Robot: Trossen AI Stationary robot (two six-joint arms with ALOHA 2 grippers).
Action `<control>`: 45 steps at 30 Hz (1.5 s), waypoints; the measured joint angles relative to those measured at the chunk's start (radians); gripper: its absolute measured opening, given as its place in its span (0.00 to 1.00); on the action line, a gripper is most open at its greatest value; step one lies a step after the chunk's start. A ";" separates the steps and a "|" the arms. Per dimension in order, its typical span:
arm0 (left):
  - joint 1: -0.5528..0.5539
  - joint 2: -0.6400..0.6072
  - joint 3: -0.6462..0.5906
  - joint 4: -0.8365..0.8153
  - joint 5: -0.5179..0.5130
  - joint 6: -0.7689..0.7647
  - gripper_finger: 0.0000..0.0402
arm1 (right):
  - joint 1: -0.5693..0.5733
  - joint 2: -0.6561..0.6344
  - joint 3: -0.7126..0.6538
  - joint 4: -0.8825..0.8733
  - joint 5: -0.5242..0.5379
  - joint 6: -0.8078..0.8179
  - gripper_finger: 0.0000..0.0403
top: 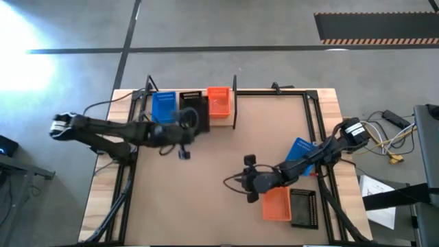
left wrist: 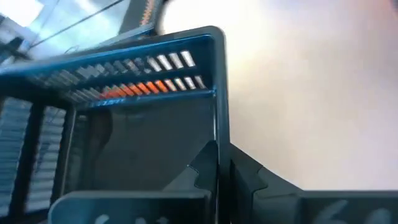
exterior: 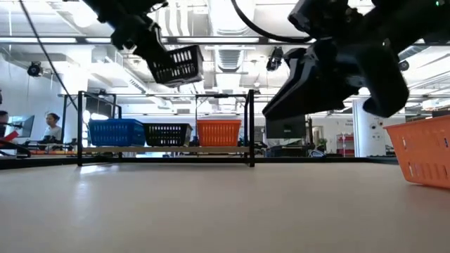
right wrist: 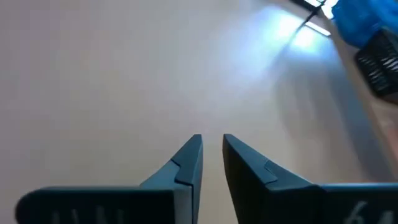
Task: Stack baskets on shelf by color
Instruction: Stack the top black basket on top of the other black basket on the shelf
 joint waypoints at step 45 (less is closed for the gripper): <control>0.479 0.129 -0.027 0.004 0.277 0.186 0.25 | -0.022 0.002 -0.012 0.026 0.007 -0.002 0.12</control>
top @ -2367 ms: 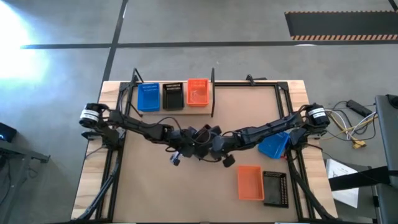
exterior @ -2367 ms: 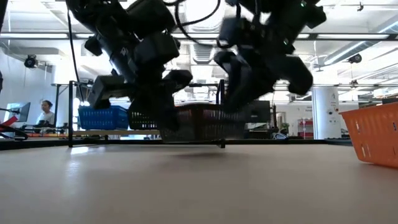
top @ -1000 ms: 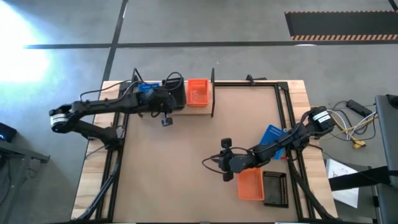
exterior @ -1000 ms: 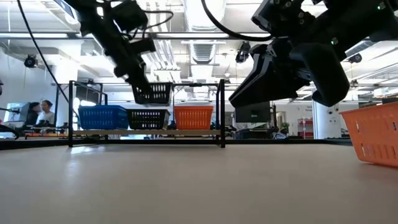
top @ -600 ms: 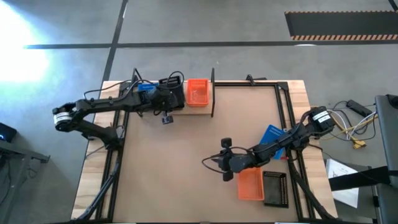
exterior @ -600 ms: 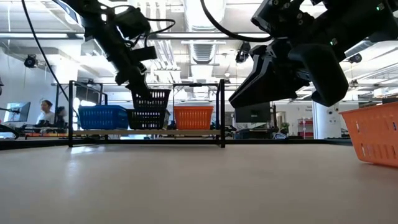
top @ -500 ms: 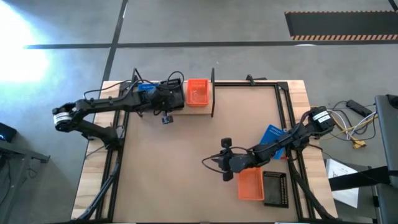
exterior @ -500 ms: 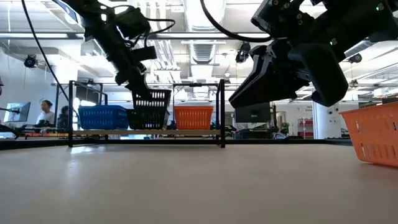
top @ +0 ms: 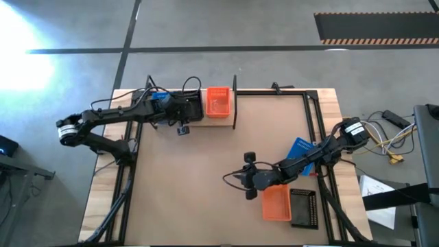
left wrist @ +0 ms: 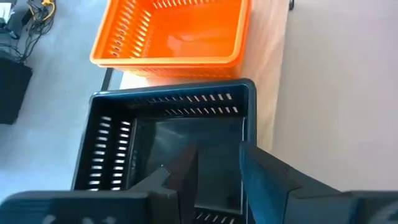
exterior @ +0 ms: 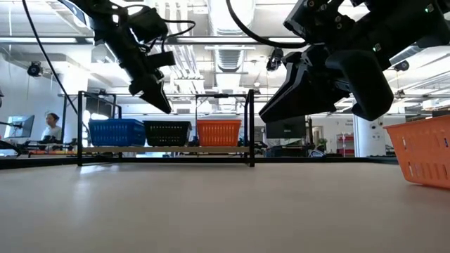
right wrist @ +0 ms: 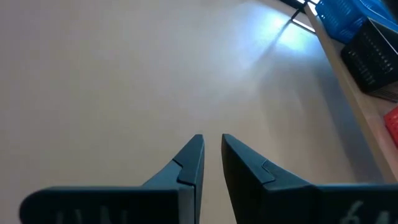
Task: Stack baskets on shelf by color
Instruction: Stack the top black basket on top of the other black basket on the shelf
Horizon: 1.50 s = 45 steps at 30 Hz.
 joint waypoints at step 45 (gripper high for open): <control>0.021 0.095 0.009 -0.053 -0.047 0.002 0.36 | 0.000 0.001 -0.001 0.000 0.000 0.006 0.12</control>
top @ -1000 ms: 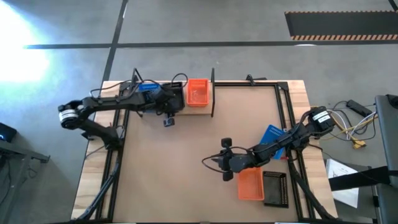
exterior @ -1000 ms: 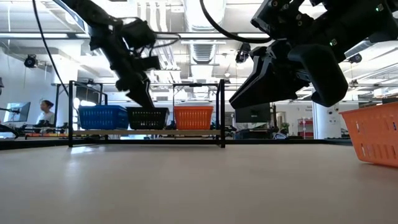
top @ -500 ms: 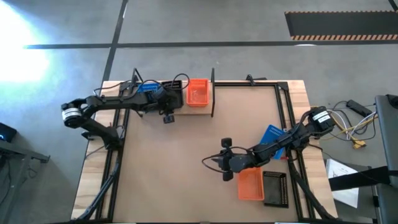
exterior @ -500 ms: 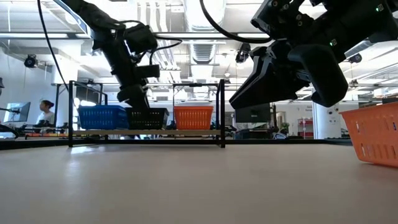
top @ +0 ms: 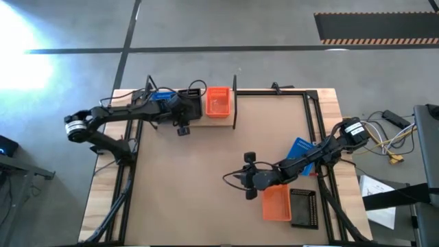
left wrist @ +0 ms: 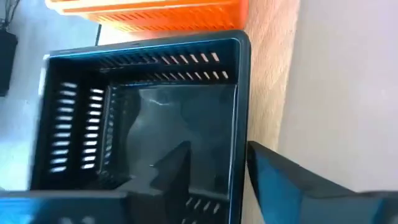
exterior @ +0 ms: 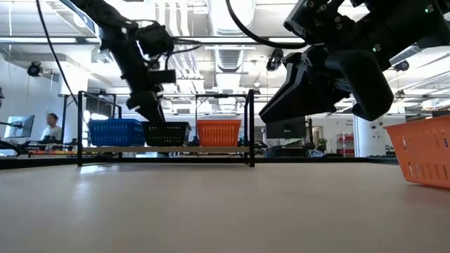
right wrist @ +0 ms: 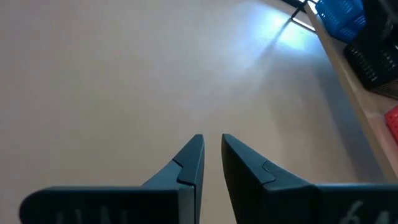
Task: Stack baskets on shelf by color
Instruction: Stack the top black basket on top of the other black basket on the shelf, then stack the orange basket on top of the other orange baskets on the shelf
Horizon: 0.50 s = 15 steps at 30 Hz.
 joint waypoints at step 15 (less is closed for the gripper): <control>-0.080 -0.291 -0.077 0.039 0.192 -0.128 0.63 | 0.074 -0.145 -0.001 -0.221 0.190 0.171 0.12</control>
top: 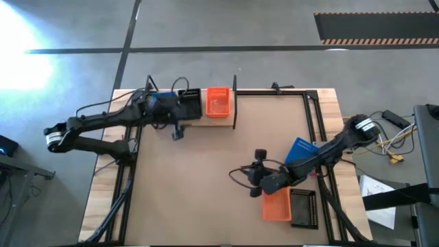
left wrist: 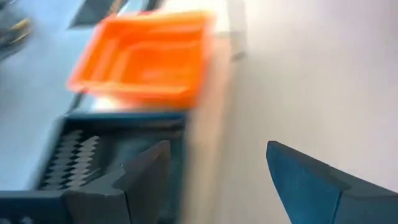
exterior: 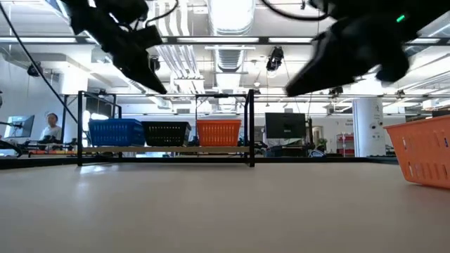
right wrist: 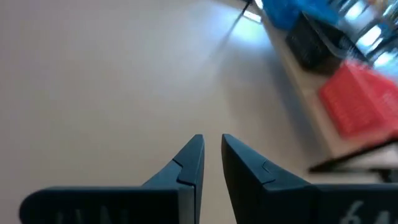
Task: Stack baskets on shelf by color
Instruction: Stack the orange basket on top of the other orange baskets on the shelf
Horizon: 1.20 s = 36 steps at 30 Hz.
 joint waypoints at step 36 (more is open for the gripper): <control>-0.372 0.346 -0.463 1.208 0.033 -0.343 0.63 | 0.105 -0.269 0.006 -0.592 -0.514 0.782 0.43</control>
